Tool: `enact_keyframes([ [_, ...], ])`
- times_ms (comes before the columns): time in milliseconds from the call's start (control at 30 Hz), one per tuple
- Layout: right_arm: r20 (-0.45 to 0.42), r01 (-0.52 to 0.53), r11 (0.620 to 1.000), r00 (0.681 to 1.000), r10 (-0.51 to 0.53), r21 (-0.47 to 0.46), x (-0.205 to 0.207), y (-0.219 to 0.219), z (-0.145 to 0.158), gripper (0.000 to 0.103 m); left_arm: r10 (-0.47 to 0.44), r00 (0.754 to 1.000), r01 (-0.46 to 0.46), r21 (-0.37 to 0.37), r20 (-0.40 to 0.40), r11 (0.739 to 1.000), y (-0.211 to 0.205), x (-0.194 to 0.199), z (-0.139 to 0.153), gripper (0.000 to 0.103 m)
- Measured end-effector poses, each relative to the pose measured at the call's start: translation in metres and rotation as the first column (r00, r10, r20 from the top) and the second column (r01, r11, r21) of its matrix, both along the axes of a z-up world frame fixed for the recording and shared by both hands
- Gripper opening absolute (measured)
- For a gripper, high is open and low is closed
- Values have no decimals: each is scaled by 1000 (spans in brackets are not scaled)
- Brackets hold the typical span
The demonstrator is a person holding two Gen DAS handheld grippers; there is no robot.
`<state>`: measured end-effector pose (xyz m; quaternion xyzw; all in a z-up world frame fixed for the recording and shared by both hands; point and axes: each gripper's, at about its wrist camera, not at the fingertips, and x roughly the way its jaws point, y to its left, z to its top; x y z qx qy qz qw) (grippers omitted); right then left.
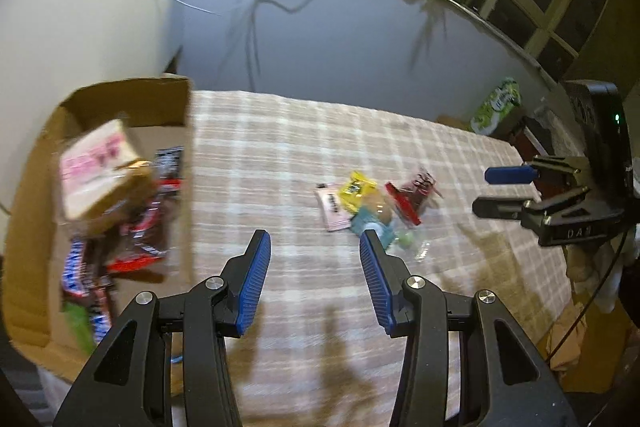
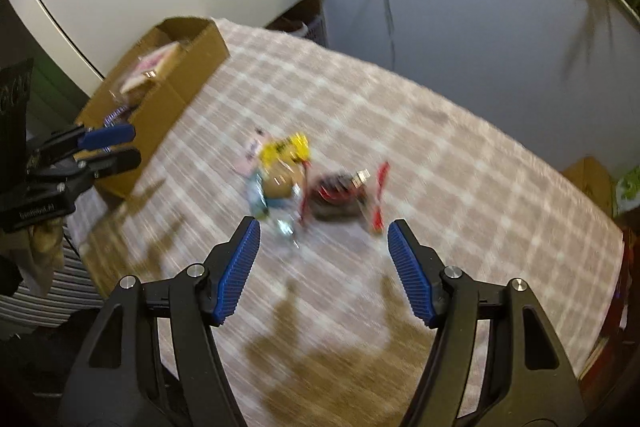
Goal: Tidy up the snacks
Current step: 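Move both open tools back to the remaining snacks on the table, then grasp the teal mint candy with the left tool while the right tool grasps the clear packet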
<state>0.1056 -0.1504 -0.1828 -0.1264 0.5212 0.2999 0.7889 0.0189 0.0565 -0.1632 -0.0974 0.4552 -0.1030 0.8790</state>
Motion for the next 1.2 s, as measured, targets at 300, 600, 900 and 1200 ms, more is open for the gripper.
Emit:
enact_keyframes([
  [300,-64,-35,998,997,38,47,-2,1,-25,51,-54,996,48,-85,-75,995,-39,20,-25,37],
  [600,-107,-107,991,988,115,76,-8,28,-49,35,-24,984,-9,-188,-177,982,-43,38,-48,33],
  [900,-114,-110,991,986,119,79,-6,34,-62,32,-2,972,-42,-185,-234,982,-48,55,-58,33],
  [1200,-102,-128,990,986,133,62,-6,41,-68,28,-14,971,-3,-70,-240,998,-62,59,-65,32],
])
